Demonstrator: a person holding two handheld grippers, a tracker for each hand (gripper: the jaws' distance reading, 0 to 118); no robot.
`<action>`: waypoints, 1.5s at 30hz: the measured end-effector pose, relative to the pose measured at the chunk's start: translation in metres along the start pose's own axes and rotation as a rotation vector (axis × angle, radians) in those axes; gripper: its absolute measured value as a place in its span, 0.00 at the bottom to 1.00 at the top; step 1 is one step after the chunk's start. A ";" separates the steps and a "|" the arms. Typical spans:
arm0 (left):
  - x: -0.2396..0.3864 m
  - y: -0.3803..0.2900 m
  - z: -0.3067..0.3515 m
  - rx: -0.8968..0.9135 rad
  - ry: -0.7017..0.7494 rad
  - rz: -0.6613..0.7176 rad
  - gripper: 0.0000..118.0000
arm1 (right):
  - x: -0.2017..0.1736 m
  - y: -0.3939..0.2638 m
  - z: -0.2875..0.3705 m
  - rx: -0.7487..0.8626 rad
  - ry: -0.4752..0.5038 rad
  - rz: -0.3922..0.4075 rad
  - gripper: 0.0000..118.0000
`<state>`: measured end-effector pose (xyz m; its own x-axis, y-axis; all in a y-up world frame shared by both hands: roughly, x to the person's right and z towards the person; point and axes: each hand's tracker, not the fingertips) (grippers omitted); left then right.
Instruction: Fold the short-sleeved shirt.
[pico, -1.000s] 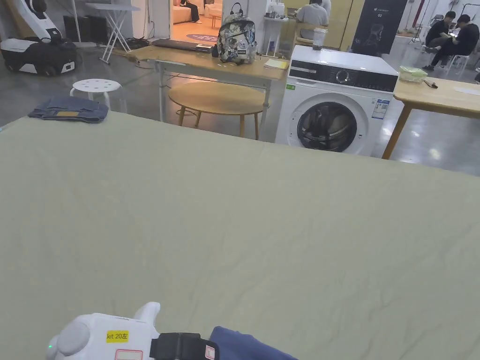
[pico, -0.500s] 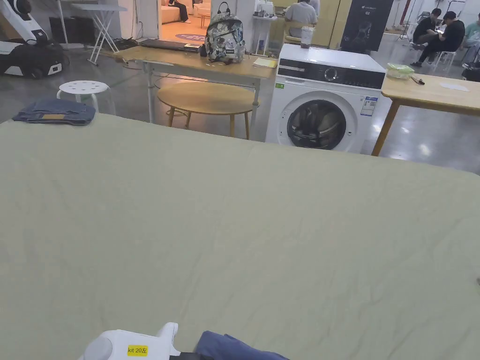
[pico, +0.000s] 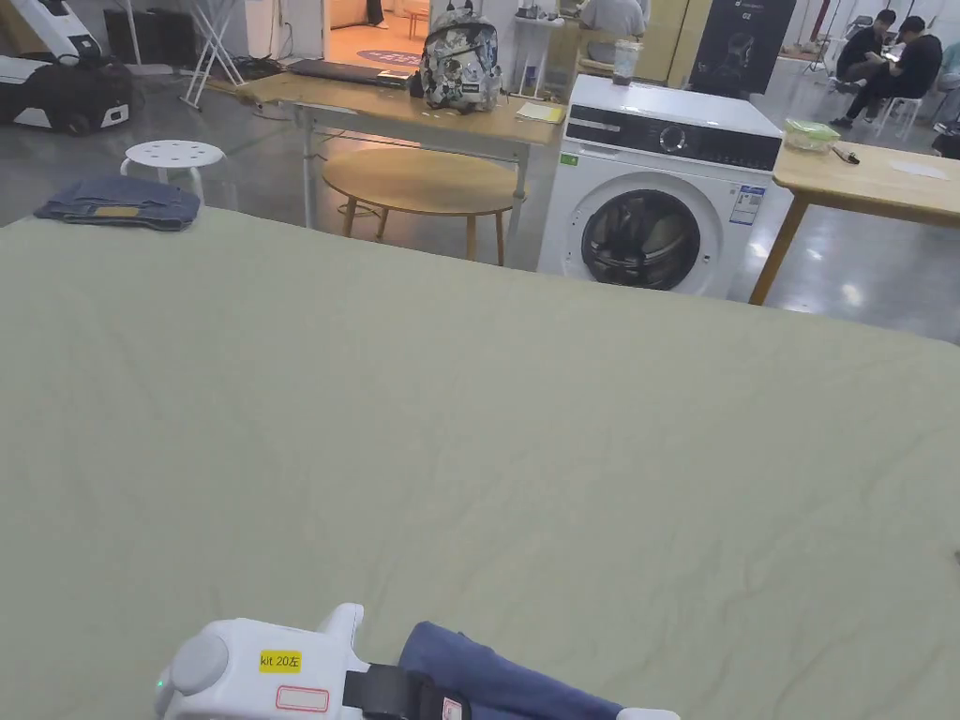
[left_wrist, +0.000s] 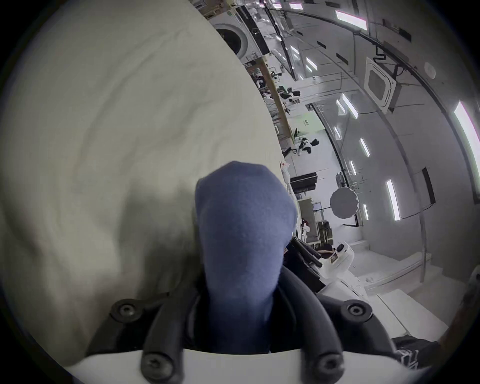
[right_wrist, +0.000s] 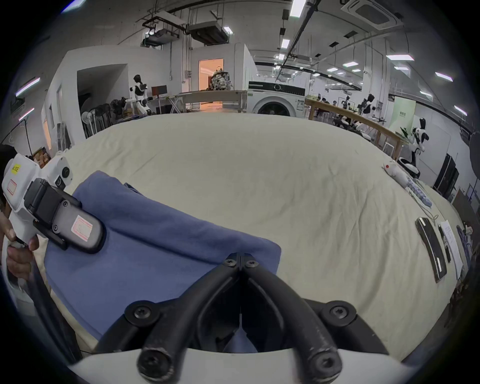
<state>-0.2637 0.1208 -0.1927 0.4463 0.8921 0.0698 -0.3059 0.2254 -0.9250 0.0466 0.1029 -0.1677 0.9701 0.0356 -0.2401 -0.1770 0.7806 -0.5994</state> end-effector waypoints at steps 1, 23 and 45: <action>0.001 0.002 0.002 -0.003 0.000 0.008 0.13 | -0.001 0.002 0.001 0.002 0.000 0.001 0.00; -0.021 0.057 0.253 0.283 0.291 0.044 0.13 | -0.065 0.075 0.014 0.049 0.132 0.097 0.00; -0.087 0.136 0.455 0.271 0.730 0.181 0.21 | -0.101 0.060 -0.018 -0.028 0.148 0.169 0.00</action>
<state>-0.7266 0.2522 -0.1543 0.7794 0.4633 -0.4217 -0.5780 0.2721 -0.7693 -0.0648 0.1352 -0.1933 0.8916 0.0711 -0.4473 -0.3417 0.7537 -0.5614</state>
